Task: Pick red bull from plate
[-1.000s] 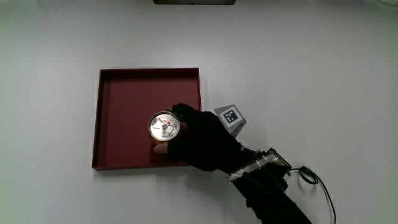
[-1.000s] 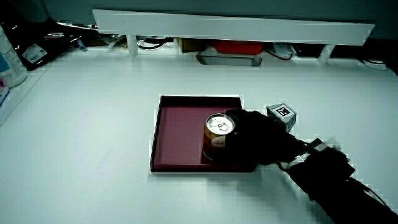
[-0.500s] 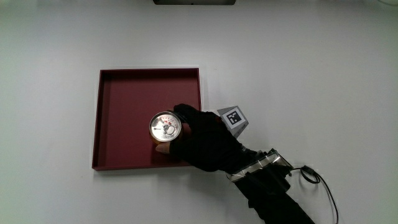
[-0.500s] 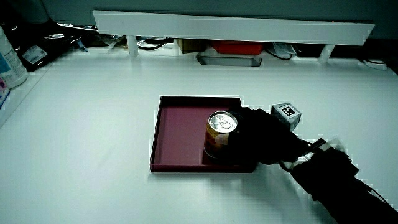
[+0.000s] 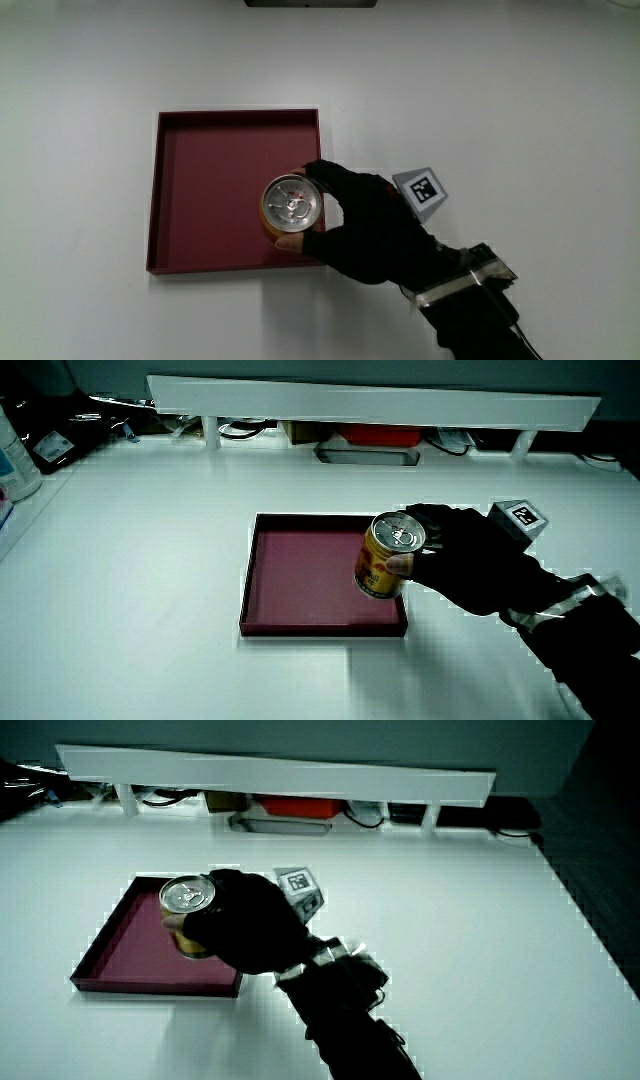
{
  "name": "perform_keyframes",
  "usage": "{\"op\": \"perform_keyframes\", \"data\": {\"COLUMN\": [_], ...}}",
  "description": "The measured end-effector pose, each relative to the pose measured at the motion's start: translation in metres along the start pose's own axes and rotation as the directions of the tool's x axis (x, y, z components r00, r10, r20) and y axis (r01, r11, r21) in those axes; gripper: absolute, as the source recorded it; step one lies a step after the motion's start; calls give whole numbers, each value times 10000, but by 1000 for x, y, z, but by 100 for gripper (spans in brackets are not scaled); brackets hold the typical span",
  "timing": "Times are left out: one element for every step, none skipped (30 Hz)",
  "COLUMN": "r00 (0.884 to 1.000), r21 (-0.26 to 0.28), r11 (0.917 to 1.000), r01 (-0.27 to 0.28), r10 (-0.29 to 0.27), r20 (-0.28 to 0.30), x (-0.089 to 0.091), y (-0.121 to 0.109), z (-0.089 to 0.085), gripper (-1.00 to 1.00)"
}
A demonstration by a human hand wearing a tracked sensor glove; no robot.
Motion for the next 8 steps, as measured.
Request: {"op": "perform_keyframes", "data": {"r00": [9991,9994,9998,9982,9963,9953,9965,9911], "r21": [34,131,76,79,94,61,53,95], "r11": [9999,9999,9998,9987,9979,9977,9985,9974], "r01": [109,48,-198,-513,-644,-674,-550,-712], "r10": [-110,-52,198,511,638,668,546,697], "r20": [400,356,52,302,568,699,633,1130], "x": [2,-1,-6,-7,-8,-7,-9,-8], "y": [-4,-8,-12,-16,-20,-24,-29,-34], "z": [4,6,7,9,12,14,16,18], "gripper": [100,100,100,100,100,100,100,100]}}
